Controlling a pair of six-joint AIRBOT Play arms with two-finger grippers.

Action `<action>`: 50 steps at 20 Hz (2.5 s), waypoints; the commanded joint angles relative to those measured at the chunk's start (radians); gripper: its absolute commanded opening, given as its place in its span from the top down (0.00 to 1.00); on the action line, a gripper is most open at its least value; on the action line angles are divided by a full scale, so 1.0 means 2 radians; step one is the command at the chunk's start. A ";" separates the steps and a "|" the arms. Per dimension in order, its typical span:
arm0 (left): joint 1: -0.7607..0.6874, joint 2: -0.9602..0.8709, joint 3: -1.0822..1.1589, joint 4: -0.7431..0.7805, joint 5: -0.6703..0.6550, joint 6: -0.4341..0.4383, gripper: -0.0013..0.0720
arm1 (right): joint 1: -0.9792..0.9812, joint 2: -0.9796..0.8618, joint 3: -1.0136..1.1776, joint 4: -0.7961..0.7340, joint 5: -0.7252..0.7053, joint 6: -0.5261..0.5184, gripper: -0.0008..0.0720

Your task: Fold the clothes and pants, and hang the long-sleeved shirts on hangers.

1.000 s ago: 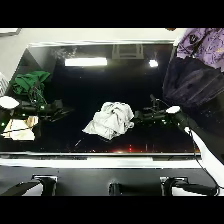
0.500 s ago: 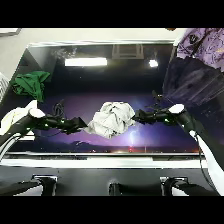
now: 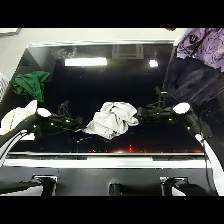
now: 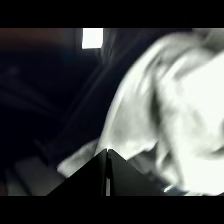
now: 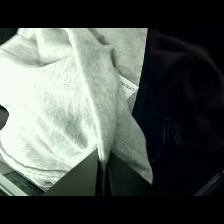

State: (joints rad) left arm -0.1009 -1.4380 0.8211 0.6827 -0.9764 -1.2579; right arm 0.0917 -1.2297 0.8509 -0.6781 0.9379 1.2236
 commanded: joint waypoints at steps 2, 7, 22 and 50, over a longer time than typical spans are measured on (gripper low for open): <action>0.035 0.012 0.053 0.001 -0.022 0.001 0.96 | 0.001 0.039 0.011 -0.051 -0.001 0.035 0.95; 0.023 -0.005 0.048 0.001 -0.047 0.001 0.00 | 0.001 0.042 0.011 -0.052 0.002 0.038 0.95; -0.028 -0.063 0.066 0.017 -0.064 0.007 0.96 | 0.001 0.043 0.012 -0.060 0.004 0.040 0.95; 0.124 0.274 0.563 0.394 -0.128 -0.202 0.96 | 0.001 0.188 0.544 -0.412 0.123 0.274 0.95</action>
State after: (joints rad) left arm 0.1471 -0.8597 1.9701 1.4784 -1.2148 -1.6463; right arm 0.0921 -0.7982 1.9362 -1.4403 1.1786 1.6608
